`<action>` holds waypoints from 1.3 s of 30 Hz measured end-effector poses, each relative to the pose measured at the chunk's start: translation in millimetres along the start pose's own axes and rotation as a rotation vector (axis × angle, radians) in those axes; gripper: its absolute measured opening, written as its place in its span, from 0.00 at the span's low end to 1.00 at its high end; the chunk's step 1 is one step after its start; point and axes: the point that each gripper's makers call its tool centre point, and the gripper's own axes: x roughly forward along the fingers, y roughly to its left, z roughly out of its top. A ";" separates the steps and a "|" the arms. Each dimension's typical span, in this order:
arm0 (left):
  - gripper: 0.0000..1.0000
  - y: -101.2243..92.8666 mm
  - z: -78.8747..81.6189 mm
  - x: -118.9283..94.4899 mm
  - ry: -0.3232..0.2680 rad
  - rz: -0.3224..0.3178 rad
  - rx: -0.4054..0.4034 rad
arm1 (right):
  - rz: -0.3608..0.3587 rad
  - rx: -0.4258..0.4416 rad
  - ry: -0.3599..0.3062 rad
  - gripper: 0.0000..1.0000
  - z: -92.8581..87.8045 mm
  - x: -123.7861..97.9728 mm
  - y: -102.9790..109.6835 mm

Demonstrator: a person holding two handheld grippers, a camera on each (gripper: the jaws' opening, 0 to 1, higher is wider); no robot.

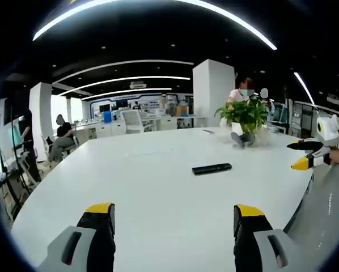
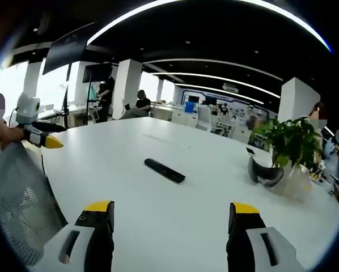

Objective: Press the specified remote control buttons in sequence, fully releasing each button before pressing the next.

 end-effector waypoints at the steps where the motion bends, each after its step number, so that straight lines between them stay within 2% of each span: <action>1: 0.89 0.1 0.1 -0.1 0.000 0.001 -0.001 | 0.001 0.000 0.000 0.82 -0.1 0.1 0.2; 29: 0.89 0.6 -1.0 0.3 0.002 -0.001 -0.013 | -0.007 -0.006 -0.004 0.81 0.4 -0.7 -1.4; 39: 0.89 -1.2 0.9 -0.8 -0.007 0.000 0.001 | 0.024 -0.019 0.008 0.80 -1.2 0.8 4.9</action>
